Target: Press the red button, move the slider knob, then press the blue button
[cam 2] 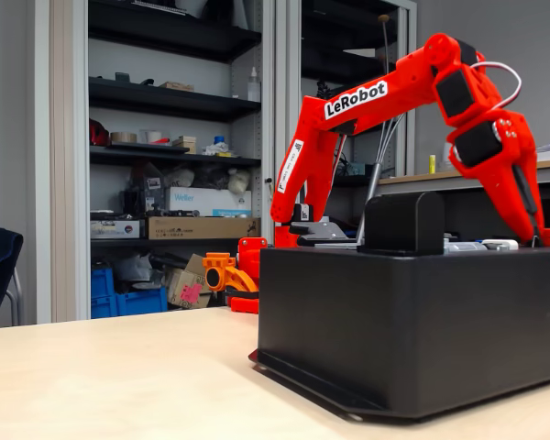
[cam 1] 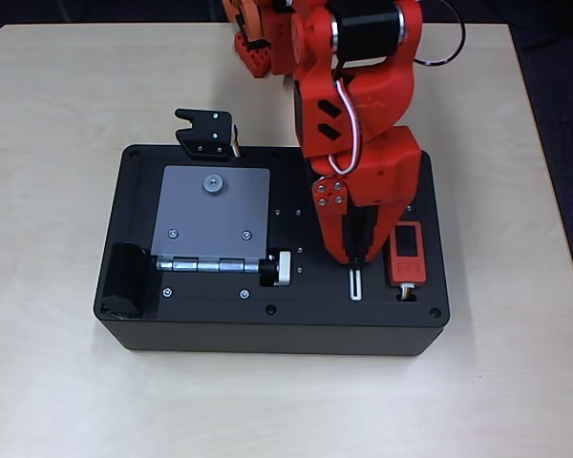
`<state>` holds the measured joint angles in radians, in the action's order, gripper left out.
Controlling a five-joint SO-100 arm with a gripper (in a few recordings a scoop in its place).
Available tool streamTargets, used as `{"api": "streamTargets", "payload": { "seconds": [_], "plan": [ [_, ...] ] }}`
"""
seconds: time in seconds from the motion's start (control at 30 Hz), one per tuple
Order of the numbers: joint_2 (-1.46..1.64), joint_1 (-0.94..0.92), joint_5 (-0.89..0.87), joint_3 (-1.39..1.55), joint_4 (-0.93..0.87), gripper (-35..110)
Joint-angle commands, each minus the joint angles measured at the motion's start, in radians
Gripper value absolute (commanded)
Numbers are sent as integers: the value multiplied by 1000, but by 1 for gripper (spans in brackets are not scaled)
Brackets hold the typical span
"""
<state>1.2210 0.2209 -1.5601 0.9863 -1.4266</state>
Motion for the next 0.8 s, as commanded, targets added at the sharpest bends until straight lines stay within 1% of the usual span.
{"api": "streamTargets", "payload": {
  "seconds": [0.0,0.43,0.57,0.67,0.77],
  "plan": [
    [-5,-2,0,-55,-11,0],
    [-5,2,8,-52,-12,0],
    [-5,-6,38,-120,-34,0],
    [-26,-8,46,-215,-84,0],
    [-23,-2,34,-227,-104,0]
  ]
}}
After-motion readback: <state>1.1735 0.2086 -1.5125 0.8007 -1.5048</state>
